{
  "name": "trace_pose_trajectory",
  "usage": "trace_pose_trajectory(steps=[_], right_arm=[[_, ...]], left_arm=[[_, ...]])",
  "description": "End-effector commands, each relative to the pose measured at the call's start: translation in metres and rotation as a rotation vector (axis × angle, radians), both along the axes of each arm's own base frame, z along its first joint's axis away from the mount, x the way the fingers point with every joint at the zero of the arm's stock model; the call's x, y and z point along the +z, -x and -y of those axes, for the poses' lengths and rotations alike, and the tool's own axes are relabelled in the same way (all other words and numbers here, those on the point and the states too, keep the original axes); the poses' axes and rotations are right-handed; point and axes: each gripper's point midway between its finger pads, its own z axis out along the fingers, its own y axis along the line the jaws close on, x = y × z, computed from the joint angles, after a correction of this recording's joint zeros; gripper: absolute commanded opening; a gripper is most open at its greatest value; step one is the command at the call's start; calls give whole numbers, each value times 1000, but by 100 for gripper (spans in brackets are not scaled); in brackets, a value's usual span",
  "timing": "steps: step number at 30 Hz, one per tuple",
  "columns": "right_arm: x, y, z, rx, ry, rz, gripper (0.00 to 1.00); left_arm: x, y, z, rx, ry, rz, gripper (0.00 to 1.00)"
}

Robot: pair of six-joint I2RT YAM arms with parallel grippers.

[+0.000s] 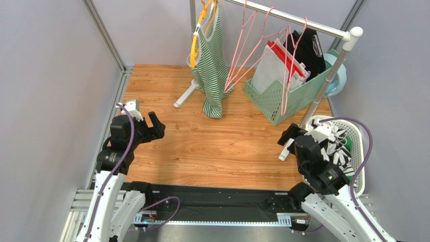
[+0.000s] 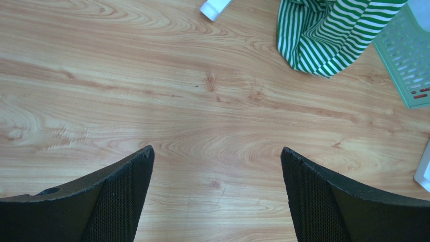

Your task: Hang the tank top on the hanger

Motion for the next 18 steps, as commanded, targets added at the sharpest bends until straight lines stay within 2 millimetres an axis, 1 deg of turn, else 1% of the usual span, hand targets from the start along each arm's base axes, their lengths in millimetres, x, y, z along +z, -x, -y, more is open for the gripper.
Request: trace_pose_trajectory(steps=[1, 2, 6, 10, 13, 14, 16, 17, 18], right_arm=[[14, 2, 18, -125, -1, 14, 100], [11, 1, 19, -135, 17, -7, 100], [16, 0, 23, -169, 21, -13, 100], [8, 0, 29, -204, 9, -41, 100], [-1, -1, 41, -243, -1, -99, 100], [-4, -1, 50, -275, -27, -121, 100], [-8, -2, 61, -289, -13, -158, 100], [-8, -5, 70, -312, -47, -158, 99], [-8, -7, 75, -314, -42, -170, 99]], left_arm=[[18, -8, -3, 25, -2, 41, 99], [16, -9, -5, 35, -5, 35, 99], [16, -14, -5, 44, -4, 50, 99], [20, -16, -5, 40, -1, 82, 99], [24, -16, -5, 35, -11, 104, 99], [24, -16, -5, 32, -13, 107, 99], [24, -15, -6, 30, -21, 108, 99], [24, -16, -6, 30, -25, 107, 99], [23, -16, -6, 28, -25, 104, 99]])
